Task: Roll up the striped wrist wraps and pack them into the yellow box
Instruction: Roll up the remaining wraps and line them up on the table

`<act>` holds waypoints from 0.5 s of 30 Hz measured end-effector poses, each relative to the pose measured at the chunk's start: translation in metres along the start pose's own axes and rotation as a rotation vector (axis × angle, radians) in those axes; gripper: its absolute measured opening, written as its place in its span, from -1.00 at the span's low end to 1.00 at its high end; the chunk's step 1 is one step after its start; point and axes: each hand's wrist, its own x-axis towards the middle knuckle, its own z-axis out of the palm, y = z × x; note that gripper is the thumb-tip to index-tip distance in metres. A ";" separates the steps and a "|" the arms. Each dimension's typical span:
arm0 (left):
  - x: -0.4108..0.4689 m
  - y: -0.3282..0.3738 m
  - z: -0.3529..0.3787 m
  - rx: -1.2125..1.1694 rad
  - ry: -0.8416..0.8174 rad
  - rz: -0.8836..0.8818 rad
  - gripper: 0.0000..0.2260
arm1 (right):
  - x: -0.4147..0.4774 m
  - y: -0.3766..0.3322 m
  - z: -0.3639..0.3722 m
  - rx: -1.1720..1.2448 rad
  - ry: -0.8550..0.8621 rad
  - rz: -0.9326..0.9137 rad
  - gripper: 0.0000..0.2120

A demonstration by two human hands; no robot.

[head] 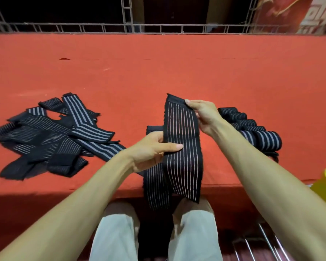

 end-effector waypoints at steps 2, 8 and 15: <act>-0.010 -0.006 -0.004 -0.044 0.002 -0.023 -0.77 | 0.000 0.009 0.003 -0.101 0.019 -0.028 -0.95; -0.019 -0.039 -0.024 0.074 0.082 -0.157 -0.73 | 0.006 0.053 0.009 -0.549 -0.049 -0.095 -0.89; -0.012 -0.058 -0.049 0.127 0.076 -0.220 -0.64 | 0.010 0.060 0.025 -0.488 -0.240 -0.098 -0.93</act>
